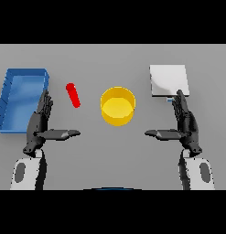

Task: Pick up the red beaker and tilt it to pour out 1 green nut into yellow bowl. Pick up the yellow bowl and place it on the metallic measuring scale.

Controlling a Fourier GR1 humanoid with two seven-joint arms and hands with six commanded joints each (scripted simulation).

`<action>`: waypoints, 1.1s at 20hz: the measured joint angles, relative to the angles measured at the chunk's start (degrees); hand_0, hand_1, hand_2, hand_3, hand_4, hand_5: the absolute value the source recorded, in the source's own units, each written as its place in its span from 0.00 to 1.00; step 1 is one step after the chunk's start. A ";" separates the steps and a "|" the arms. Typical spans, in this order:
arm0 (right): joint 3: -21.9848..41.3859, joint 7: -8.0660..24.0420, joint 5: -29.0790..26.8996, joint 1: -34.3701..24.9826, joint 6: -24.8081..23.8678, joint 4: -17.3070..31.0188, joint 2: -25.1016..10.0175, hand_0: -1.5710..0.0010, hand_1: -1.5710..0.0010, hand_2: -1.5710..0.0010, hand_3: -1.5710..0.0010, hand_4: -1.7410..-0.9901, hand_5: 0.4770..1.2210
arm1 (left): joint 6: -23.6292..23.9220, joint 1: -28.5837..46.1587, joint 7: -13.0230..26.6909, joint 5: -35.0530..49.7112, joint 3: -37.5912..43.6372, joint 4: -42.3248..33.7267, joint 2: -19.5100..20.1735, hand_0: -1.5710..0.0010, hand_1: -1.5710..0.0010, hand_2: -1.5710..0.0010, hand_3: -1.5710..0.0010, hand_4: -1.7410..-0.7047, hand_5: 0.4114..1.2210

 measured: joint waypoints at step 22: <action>7.49 -5.15 12.45 3.97 -1.22 -6.24 -3.02 1.00 1.00 1.00 1.00 0.70 0.20 | -1.75 -3.28 3.87 -7.75 -4.25 2.72 3.60 1.00 1.00 1.00 1.00 0.54 0.29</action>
